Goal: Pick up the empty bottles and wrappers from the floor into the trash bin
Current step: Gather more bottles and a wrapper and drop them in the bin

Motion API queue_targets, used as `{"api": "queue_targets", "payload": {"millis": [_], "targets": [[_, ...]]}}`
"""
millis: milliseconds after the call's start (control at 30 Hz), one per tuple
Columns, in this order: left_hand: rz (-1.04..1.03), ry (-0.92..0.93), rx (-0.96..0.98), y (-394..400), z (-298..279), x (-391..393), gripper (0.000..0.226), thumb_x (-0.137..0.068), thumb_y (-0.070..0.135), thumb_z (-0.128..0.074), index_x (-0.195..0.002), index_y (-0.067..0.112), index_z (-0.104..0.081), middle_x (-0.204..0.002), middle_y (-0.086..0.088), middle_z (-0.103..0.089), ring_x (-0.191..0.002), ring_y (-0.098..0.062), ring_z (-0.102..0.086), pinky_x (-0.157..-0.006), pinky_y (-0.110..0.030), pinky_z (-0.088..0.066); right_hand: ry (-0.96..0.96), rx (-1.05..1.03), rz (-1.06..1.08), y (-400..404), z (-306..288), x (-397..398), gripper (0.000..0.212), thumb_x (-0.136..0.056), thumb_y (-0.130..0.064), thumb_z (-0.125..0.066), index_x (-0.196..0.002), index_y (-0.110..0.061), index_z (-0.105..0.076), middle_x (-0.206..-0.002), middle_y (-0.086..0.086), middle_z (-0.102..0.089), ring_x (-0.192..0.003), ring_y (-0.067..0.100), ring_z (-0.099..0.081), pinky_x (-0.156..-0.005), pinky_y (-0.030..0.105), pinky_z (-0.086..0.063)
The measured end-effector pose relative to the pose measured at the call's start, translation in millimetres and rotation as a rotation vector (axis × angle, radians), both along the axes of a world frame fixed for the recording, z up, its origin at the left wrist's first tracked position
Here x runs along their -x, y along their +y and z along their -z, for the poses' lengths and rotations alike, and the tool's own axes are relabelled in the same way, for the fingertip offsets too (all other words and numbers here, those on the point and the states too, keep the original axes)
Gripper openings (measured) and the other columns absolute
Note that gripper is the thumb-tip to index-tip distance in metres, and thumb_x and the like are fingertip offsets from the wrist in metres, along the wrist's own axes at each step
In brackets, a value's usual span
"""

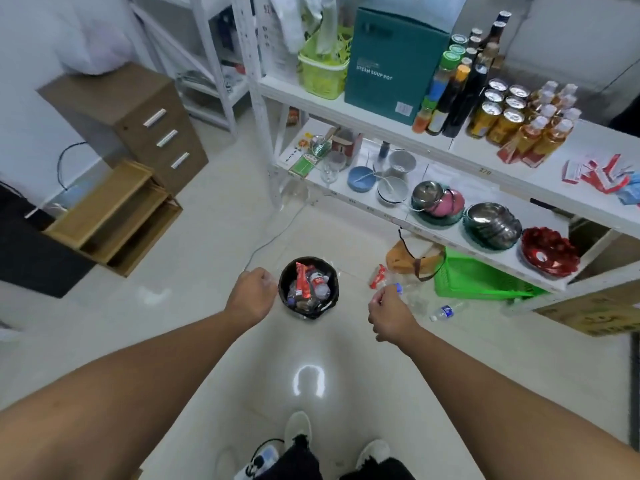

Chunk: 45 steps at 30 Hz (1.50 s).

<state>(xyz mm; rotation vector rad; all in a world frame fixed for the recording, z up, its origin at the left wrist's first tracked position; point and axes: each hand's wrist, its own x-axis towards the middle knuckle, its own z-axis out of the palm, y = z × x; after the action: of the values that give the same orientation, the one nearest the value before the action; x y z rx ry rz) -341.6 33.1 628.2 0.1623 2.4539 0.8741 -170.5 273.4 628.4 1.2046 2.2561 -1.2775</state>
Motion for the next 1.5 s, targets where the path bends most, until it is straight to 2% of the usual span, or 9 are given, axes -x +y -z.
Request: {"api": "queue_targets", "payload": {"millis": [233, 367, 567, 800, 967, 1067, 1133, 1300, 1500], "targets": [[-0.053, -0.065, -0.024, 12.0, 22.2, 31.1, 0.014, -0.096, 0.022, -0.067, -0.110, 0.020, -0.063, -0.098, -0.003, -0.068, -0.084, -0.021, -0.065, -0.063, -0.024, -0.044, -0.034, 0.039, -0.091, 20.6, 26.2, 54.7, 0.008, -0.103, -0.015, -0.050, -0.109, -0.011, -0.054, -0.104, 0.014, -0.073, -0.098, 0.032, -0.068, -0.085, 0.043, -0.054], [-0.089, -0.106, -0.008, 30.5, 50.3, 49.1, 0.027, -0.088, 0.022, -0.082, -0.111, 0.024, -0.068, -0.099, -0.003, -0.071, -0.092, -0.022, -0.069, -0.074, -0.025, -0.048, -0.028, -0.031, -0.190, 48.0, 52.0, 88.0, 0.015, -0.102, -0.012, -0.052, -0.101, -0.011, -0.067, -0.104, 0.009, -0.073, -0.099, 0.028, -0.067, -0.090, 0.040, -0.056], [-0.244, -0.188, -0.053, 73.9, 114.8, 71.3, 0.030, -0.083, 0.024, -0.090, -0.103, 0.030, -0.067, -0.095, 0.000, -0.070, -0.084, -0.021, -0.070, -0.067, -0.023, -0.049, -0.095, 0.047, -0.193, 96.4, 116.9, 131.6, 0.010, -0.099, -0.029, -0.062, -0.099, -0.020, -0.067, -0.098, -0.001, -0.070, -0.094, 0.020, -0.066, -0.079, 0.032, -0.049], [-0.290, -0.223, -0.061, 106.9, 214.3, 88.1, 0.020, -0.087, 0.022, -0.086, -0.097, 0.025, -0.069, -0.103, 0.001, -0.073, -0.098, -0.020, -0.069, -0.089, -0.033, -0.056, -0.131, -0.001, -0.141, 106.5, 204.0, 170.0, 0.016, -0.100, -0.030, -0.064, -0.100, -0.016, -0.071, -0.097, 0.003, -0.072, -0.089, 0.021, -0.067, -0.076, 0.033, -0.050], [-0.216, -0.222, -0.022, 112.8, 328.6, 116.7, 0.023, -0.086, 0.024, -0.084, -0.094, 0.035, -0.065, -0.094, 0.012, -0.070, -0.091, -0.014, -0.070, -0.069, -0.009, -0.047, -0.120, -0.118, -0.116, 101.8, 301.8, 214.4, 0.013, -0.096, -0.030, -0.064, -0.099, -0.020, -0.071, -0.094, 0.002, -0.071, -0.086, 0.022, -0.066, -0.073, 0.034, -0.051], [-0.172, -0.249, -0.048, 115.0, 396.9, 132.9, 0.022, -0.087, 0.029, -0.083, -0.096, 0.036, -0.064, -0.095, 0.013, -0.069, -0.085, -0.014, -0.071, -0.074, -0.027, -0.057, -0.103, -0.153, -0.109, 96.2, 371.6, 238.8, 0.012, -0.094, -0.031, -0.066, -0.099, -0.022, -0.072, -0.090, -0.001, -0.072, -0.081, 0.020, -0.065, -0.061, 0.028, -0.041], [-0.102, -0.204, -0.021, 121.1, 441.9, 139.1, 0.024, -0.086, 0.034, -0.082, -0.098, 0.039, -0.062, -0.096, 0.019, -0.067, -0.086, 0.000, -0.066, -0.072, -0.019, -0.048, -0.118, -0.180, -0.143, 93.5, 422.1, 251.7, 0.015, -0.096, -0.033, -0.065, -0.102, -0.022, -0.074, -0.093, -0.001, -0.073, -0.079, 0.019, -0.065, -0.057, 0.024, -0.039], [0.144, -0.202, 0.096, 138.0, 534.7, 128.9, 0.020, -0.090, 0.026, -0.081, -0.104, 0.020, -0.068, -0.102, 0.004, -0.070, -0.091, -0.015, -0.067, -0.083, -0.033, -0.056, -0.205, -0.148, -0.246, 88.8, 532.8, 265.9, 0.033, -0.105, -0.036, -0.056, -0.123, -0.013, -0.072, -0.118, 0.013, -0.071, -0.103, 0.033, -0.068, -0.088, 0.040, -0.057], [0.114, -0.067, 0.250, 144.7, 589.2, 130.2, 0.020, -0.099, 0.012, -0.064, -0.118, 0.016, -0.069, -0.116, -0.005, -0.069, -0.103, -0.024, -0.068, -0.096, -0.041, -0.056, -0.180, -0.259, -0.349, 80.2, 585.4, 265.3, 0.027, -0.100, -0.018, -0.059, -0.124, -0.017, -0.071, -0.120, 0.010, -0.063, -0.093, 0.031, -0.058, -0.081, 0.036, -0.044]]}}
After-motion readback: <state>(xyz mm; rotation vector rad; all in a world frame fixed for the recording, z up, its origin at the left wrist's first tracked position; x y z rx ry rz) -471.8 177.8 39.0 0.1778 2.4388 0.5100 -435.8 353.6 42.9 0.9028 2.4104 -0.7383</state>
